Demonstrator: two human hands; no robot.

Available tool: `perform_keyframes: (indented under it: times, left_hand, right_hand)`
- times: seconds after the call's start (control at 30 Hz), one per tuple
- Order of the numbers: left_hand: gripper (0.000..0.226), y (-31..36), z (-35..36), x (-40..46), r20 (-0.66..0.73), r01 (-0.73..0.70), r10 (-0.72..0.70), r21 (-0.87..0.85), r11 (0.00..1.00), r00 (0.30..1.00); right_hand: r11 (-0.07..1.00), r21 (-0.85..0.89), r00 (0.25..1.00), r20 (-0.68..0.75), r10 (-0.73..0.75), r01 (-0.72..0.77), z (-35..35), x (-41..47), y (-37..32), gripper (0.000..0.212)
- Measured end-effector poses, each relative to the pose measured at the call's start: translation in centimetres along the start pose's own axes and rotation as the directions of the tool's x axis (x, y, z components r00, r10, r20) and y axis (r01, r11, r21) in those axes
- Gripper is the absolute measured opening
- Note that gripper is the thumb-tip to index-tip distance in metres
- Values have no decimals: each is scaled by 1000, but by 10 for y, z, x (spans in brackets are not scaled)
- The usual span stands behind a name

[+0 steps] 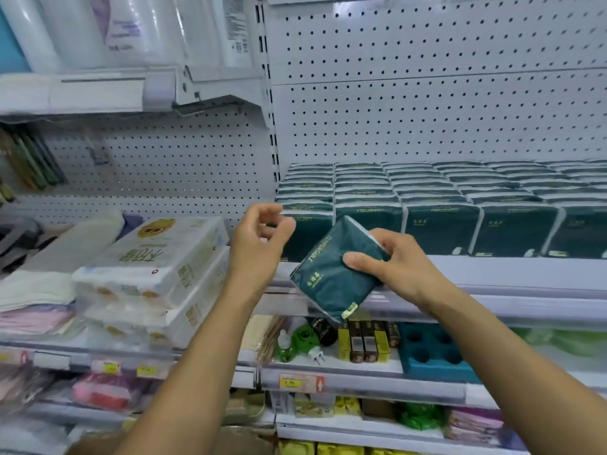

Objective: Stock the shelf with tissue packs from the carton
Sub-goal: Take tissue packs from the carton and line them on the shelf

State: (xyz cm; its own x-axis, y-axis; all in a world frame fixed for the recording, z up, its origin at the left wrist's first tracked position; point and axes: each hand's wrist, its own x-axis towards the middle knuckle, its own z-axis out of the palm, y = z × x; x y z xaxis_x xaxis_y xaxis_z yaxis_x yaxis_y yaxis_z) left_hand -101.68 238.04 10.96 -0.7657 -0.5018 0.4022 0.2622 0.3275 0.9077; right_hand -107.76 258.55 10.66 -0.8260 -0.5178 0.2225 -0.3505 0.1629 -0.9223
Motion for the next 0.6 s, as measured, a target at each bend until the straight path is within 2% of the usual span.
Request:
perform_keyframes:
  times: [0.03,0.07,0.1,0.17,0.27,0.37,0.43,0.47,0.6]
  left_hand:
    - [30,-6,2,5,-112,-10,16,54,999,994]
    - [39,-12,3,9,-157,6,12,115,993,988]
    - [53,-19,4,13,-140,38,-12,183,982,990]
    - [86,-27,7,18,-21,117,-116,277,954,993]
    - [111,-29,15,22,94,215,-242,234,948,966]
    - [111,-26,20,26,98,264,-289,212,941,952]
    - [106,-26,21,28,92,263,-285,198,944,954]
    - [104,-27,21,29,88,258,-279,195,946,956]
    - [94,-27,23,26,81,220,-239,194,956,968]
  right_hand:
    - [999,39,996,-84,-10,14,-7,-2,6,18]
    - [996,89,987,-160,-13,27,-12,-4,11,18]
    - [991,132,975,-224,-5,36,-17,-6,17,20]
    - [991,127,948,-317,13,29,-25,-8,28,25]
    - [1000,14,914,-405,10,-5,-30,-5,38,26]
    - [985,-161,894,-447,-16,-63,-29,1,46,18]
    - [904,-405,891,-449,-64,-139,-28,7,52,32]
    - [870,-466,887,-454,-77,-163,-28,10,54,38]
    - [875,-444,866,-496,-62,-192,-23,17,50,35]
